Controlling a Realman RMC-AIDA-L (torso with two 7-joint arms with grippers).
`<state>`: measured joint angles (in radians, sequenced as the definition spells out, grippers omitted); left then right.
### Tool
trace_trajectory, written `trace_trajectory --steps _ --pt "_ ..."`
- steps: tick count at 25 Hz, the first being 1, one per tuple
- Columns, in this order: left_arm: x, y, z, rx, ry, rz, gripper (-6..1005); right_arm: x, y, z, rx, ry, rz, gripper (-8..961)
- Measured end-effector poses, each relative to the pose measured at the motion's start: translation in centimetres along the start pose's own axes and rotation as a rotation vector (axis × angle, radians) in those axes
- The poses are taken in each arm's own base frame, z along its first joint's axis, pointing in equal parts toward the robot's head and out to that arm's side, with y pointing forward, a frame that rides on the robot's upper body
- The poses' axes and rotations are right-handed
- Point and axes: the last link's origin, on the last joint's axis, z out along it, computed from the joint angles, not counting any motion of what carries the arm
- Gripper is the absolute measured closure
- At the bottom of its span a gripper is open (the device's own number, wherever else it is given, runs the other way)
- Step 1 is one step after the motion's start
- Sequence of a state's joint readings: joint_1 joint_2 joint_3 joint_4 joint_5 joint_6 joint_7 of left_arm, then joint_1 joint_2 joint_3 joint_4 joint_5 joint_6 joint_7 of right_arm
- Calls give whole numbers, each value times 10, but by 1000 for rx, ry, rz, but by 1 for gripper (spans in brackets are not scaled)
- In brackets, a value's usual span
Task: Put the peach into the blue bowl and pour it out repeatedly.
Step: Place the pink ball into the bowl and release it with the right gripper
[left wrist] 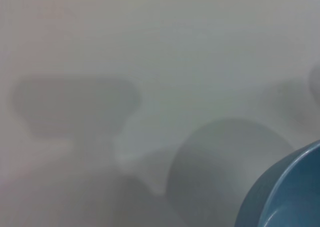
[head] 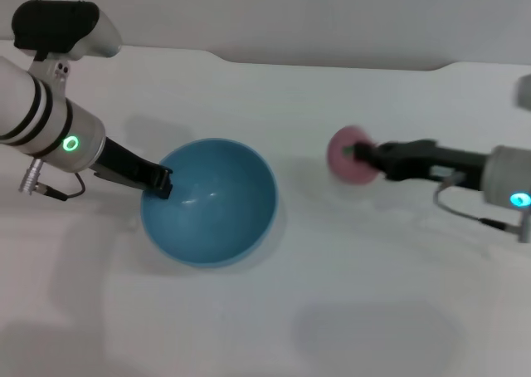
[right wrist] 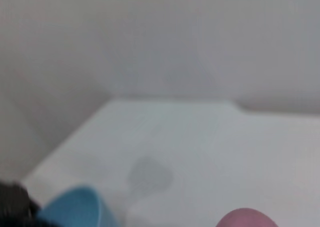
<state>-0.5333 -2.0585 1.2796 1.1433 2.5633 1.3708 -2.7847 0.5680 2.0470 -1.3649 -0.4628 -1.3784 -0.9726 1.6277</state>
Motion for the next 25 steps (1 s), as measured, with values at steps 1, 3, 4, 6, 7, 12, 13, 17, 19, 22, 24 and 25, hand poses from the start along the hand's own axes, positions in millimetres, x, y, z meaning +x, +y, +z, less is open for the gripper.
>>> trace_trajectory --steps 1,3,4,6,7,12,13,17,19,22,24,25 --pt "2 2 0 0 -2 10 1000 -2 -5 -9 3 -30 13 888" --pt "5 8 1 -1 -7 32 1000 -5 -13 -24 5 -73 31 901" --pt "7 11 2 -1 -13 47 1000 -7 -17 -35 8 -100 33 905" --pt "10 26 8 0 -39 96 1000 -9 -18 -46 -1 -131 4 907" --pt "11 34 12 2 -52 120 1000 -10 -18 -52 -8 -144 -21 907" --pt "20 76 29 -24 -86 239 999 -18 -7 -82 -105 -144 -198 904" --pt "21 83 32 -43 -91 249 999 -19 1 -88 -167 -112 -243 903" --pt "27 99 45 -91 -99 253 999 -23 16 -93 -281 -59 -307 901" --pt "29 101 50 -98 -95 242 999 -24 26 -95 -353 -26 -341 900" --pt "31 102 53 -107 -83 228 1000 -24 36 -93 -415 50 -347 898" --pt "33 103 53 -111 -75 225 1000 -23 38 -89 -420 121 -322 897" --pt "33 103 53 -112 -72 223 1000 -22 39 -86 -418 149 -315 896"
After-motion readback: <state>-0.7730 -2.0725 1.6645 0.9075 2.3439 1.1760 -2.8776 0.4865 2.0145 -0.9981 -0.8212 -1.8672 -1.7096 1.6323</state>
